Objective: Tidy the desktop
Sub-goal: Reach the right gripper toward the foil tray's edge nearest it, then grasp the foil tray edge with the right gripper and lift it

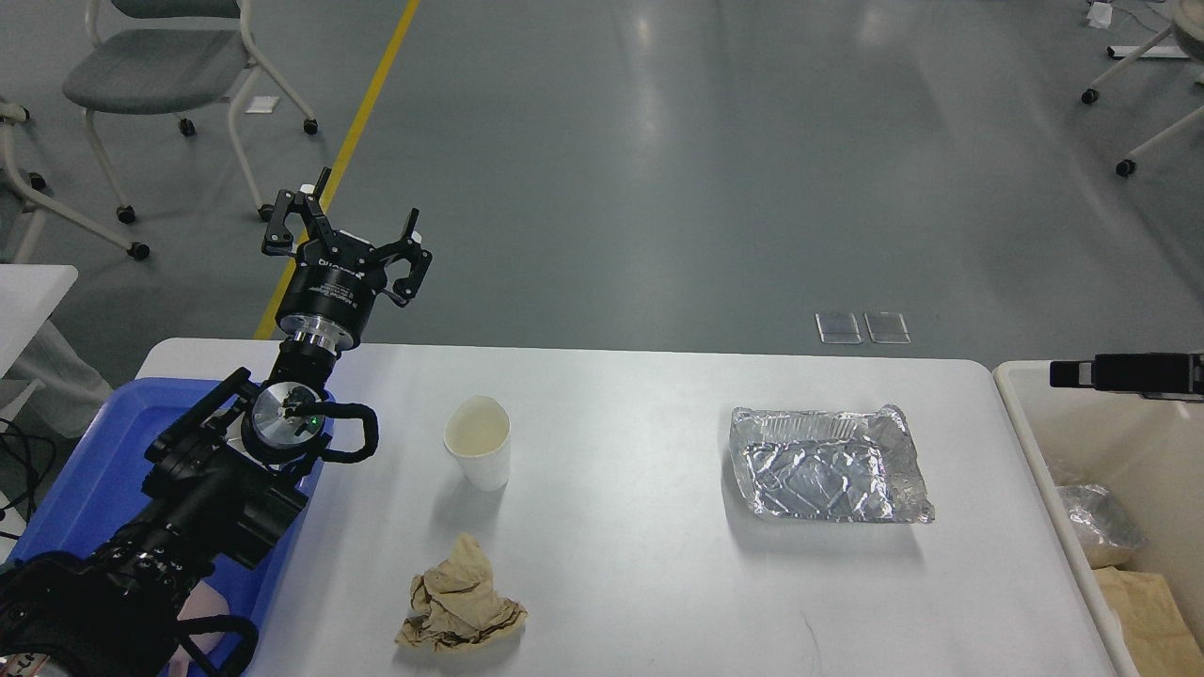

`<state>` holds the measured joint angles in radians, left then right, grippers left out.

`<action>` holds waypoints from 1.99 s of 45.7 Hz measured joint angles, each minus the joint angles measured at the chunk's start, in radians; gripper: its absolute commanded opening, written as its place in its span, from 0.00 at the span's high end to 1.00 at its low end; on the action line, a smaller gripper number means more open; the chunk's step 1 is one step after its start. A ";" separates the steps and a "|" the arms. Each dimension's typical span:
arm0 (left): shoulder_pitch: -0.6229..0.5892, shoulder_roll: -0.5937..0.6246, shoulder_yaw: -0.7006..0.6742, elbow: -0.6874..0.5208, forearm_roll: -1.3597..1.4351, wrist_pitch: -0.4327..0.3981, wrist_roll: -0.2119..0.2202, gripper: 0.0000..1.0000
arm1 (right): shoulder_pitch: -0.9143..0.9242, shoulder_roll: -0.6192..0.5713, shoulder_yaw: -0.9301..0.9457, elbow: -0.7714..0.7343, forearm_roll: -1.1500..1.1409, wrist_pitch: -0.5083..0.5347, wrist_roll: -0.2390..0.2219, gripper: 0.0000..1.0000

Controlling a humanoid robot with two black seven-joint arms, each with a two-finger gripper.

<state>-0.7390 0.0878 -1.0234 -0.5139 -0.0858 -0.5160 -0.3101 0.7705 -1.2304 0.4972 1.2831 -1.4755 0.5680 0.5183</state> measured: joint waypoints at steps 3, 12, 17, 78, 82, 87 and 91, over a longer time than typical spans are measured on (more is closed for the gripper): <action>0.002 0.000 0.000 0.000 0.000 0.001 -0.001 0.03 | 0.000 0.049 -0.037 -0.017 -0.002 -0.036 -0.003 0.00; 0.004 0.001 0.000 0.000 0.000 0.002 -0.001 0.03 | 0.007 0.209 -0.160 -0.125 -0.003 -0.126 -0.006 0.00; 0.004 0.001 0.000 0.000 0.000 0.003 -0.002 0.03 | 0.008 0.291 -0.194 -0.196 -0.003 -0.147 -0.006 0.00; 0.003 0.016 -0.001 0.000 0.000 0.004 -0.006 0.03 | 0.035 0.778 -0.546 -0.821 0.017 -0.476 -0.018 0.39; 0.003 0.016 -0.001 0.000 0.000 0.004 -0.007 0.03 | 0.031 0.810 -0.569 -0.880 0.017 -0.477 -0.013 0.50; 0.002 0.015 -0.001 0.000 0.001 0.004 -0.007 0.03 | 0.030 0.831 -0.625 -0.924 0.043 -0.482 -0.008 0.60; 0.001 0.015 -0.001 0.000 0.001 0.004 -0.007 0.03 | 0.030 0.836 -0.667 -0.935 0.084 -0.483 -0.006 0.69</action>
<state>-0.7378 0.1028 -1.0248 -0.5139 -0.0849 -0.5123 -0.3169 0.8005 -0.3948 -0.1695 0.3479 -1.3914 0.0849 0.5122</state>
